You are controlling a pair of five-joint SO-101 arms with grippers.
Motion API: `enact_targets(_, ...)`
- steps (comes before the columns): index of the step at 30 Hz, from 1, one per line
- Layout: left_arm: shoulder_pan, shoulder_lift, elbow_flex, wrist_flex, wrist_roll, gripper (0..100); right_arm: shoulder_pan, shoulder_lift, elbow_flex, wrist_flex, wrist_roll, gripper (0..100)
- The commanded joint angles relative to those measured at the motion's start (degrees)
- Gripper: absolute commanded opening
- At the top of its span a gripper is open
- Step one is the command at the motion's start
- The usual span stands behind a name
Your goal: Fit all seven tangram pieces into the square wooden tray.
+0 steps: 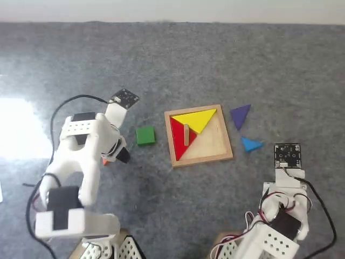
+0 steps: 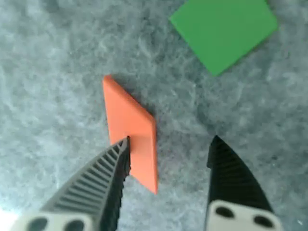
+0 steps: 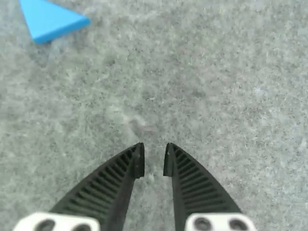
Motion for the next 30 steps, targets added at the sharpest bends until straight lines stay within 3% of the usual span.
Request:
enact_targets(1, 0.09, 5.36, -1.71, -3.43, 0.44, 25, -0.75, -1.10, 0.97, 0.22, 0.62, 9.8)
enact_targets(15, -8.18, 5.80, -8.13, -0.53, -2.81, 21, -0.75, -1.10, 0.97, 0.22, 0.62, 9.8)
enact_targets(22, -7.91, 5.54, -14.90, 5.45, -3.87, 20, -0.75, -1.10, 0.97, 0.31, 0.62, 9.8)
enact_targets(30, -2.73, 0.53, -11.74, 8.53, -3.78, 20, -0.75, -1.10, 0.97, 0.31, 0.62, 9.8)
